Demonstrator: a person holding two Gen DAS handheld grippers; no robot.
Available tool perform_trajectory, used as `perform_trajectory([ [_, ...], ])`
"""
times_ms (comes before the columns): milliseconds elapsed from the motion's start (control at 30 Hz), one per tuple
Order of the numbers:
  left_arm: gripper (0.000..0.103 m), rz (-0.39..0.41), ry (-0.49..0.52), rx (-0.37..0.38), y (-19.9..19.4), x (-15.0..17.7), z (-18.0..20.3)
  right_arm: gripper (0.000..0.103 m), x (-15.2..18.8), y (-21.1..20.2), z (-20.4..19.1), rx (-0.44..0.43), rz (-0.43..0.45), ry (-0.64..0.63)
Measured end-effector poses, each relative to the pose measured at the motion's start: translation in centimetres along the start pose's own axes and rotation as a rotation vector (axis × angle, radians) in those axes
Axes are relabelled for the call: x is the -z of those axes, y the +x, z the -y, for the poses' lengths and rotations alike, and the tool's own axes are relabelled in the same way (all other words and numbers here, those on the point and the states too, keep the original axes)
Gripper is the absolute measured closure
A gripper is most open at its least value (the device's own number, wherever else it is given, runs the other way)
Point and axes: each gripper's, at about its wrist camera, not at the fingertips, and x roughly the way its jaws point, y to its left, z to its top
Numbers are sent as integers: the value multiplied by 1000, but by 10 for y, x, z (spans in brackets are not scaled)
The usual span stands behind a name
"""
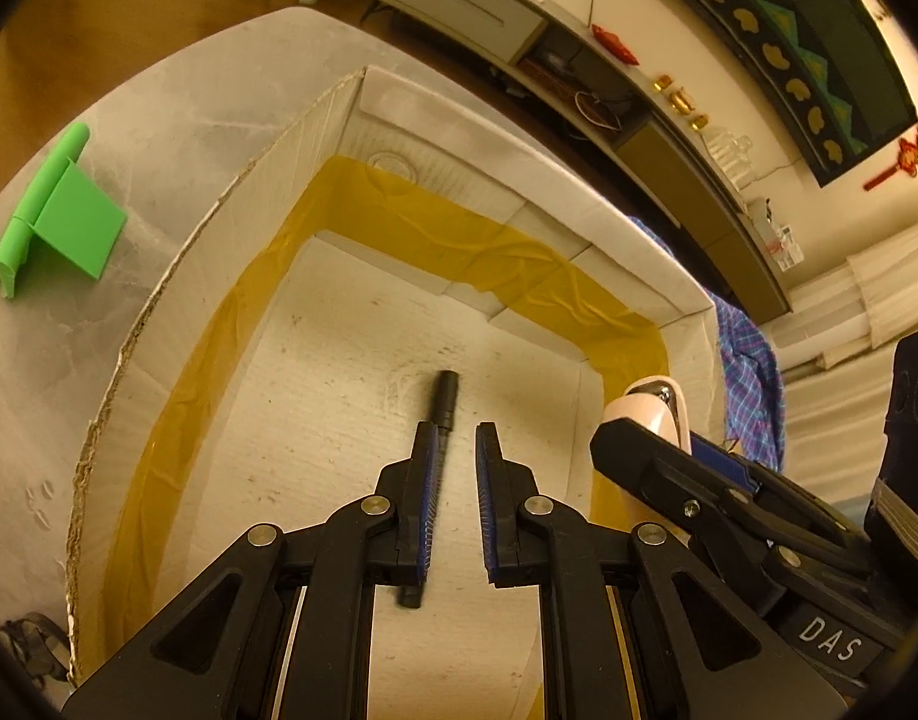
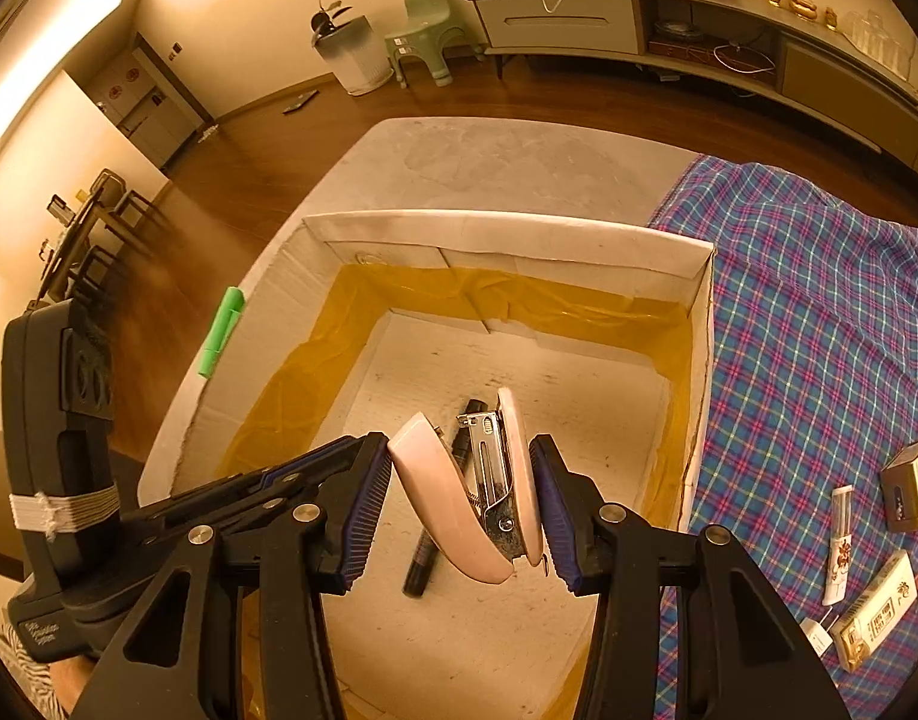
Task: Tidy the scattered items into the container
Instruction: 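Open the left tool to drop the marker in the box while the right releases the stapler, then withdraw both open tools from the box back over the cloth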
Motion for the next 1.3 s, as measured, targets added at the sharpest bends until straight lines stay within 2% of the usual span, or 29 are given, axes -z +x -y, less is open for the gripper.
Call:
perform_trajectory([
  [367,90,-21,-45,16,3,-4,-14,53,-6,12,0,45,-18,-3],
  [567,80,-27,-56,48,2,-6,-16,52,-11,17,-3,82,-15,-18],
  [733,75,3,-45,50,-7,-5,-16,51,-12,17,-2,86,-2,-13],
  [1033,74,34,-8,64,-18,-2,-11,51,-5,12,-4,76,-15,-9],
  [1300,74,86,54,50,-33,7,-5,51,9,-5,-13,75,-17,-55],
])
